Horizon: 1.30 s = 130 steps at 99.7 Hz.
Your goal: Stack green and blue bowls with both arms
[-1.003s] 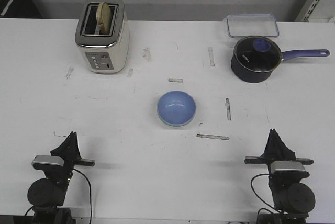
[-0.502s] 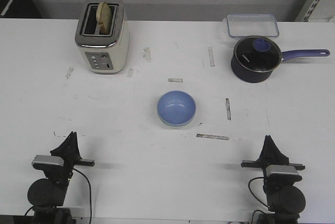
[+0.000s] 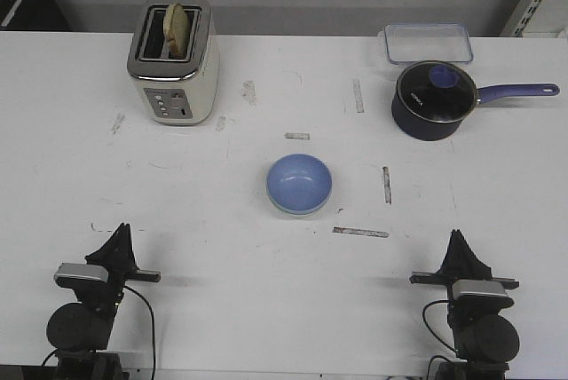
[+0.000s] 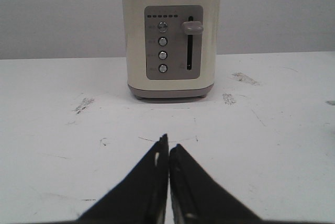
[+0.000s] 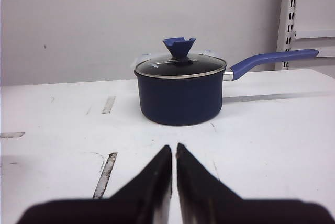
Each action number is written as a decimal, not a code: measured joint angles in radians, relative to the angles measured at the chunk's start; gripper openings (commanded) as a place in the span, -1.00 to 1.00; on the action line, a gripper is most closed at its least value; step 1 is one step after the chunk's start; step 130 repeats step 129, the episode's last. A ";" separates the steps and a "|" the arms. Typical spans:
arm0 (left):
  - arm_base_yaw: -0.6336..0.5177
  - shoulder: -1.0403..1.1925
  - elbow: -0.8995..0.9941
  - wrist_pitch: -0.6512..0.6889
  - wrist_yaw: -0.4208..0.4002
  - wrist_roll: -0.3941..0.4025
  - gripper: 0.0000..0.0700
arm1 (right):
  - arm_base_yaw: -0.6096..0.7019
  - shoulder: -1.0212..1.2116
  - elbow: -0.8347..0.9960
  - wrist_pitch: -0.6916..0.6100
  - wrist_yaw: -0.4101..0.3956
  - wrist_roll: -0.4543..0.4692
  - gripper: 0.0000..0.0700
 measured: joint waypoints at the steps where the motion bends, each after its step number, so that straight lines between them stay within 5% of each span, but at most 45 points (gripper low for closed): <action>1: 0.000 0.000 0.000 0.000 0.000 0.000 -1.00 | 0.000 0.000 0.000 0.000 0.000 0.000 -0.98; 130: 0.000 0.000 0.000 0.000 0.000 0.000 -1.00 | 0.000 0.000 0.000 0.028 -0.003 0.000 -0.98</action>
